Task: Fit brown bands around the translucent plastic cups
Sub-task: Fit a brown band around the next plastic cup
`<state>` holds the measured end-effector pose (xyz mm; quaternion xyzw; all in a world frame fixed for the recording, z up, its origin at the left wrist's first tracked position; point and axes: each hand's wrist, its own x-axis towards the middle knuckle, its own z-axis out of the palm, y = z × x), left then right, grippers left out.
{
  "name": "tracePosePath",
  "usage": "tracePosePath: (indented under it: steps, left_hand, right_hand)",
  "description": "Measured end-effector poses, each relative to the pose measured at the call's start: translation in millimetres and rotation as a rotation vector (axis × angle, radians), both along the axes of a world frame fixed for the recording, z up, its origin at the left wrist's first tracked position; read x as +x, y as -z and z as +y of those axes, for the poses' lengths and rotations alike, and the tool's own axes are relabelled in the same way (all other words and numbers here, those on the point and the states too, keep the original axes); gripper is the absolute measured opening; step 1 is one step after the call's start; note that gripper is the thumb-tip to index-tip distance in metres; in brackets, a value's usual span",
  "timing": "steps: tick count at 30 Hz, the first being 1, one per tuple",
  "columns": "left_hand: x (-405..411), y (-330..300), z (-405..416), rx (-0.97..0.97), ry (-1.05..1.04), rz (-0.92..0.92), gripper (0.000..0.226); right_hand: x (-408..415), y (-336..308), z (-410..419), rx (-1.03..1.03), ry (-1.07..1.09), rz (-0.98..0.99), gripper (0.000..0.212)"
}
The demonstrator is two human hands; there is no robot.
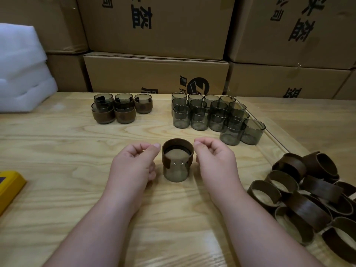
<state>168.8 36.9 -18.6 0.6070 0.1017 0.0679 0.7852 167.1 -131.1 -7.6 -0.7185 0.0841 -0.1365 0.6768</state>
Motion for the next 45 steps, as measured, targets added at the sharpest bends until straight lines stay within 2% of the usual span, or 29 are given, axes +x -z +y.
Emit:
tracePosePath:
  steps: [4, 9, 15, 26, 30, 35, 45]
  left_hand:
    - [1, 1, -1, 0.081, -0.003, -0.008, 0.017]
    - [-2, -2, -4, 0.058, 0.016, -0.028, 0.022]
    - [-3, -5, -5, 0.058, 0.016, -0.005, 0.022]
    - [-4, -10, -7, 0.132, 0.010, 0.135, 0.020]
    - [-7, -13, -5, 0.159, 0.033, 0.160, 0.008]
    - [-10, -20, -5, 0.192, 0.138, 0.257, 0.020]
    - [-15, -28, -6, 0.290, 0.221, 0.343, 0.022]
  right_hand:
    - [4, -1, 0, -0.027, -0.021, 0.049, 0.011]
    - [2, 0, 2, -0.027, -0.051, 0.034, 0.018]
    - [5, -7, 1, 0.010, -0.119, 0.127, 0.016]
    - [8, -9, 0, 0.094, -0.186, 0.308, 0.011]
    - [7, -6, -2, 0.121, -0.171, 0.290, 0.014]
    - [5, -3, -2, 0.072, -0.160, 0.240, 0.018]
    - [4, -4, -2, 0.084, -0.218, 0.306, 0.022]
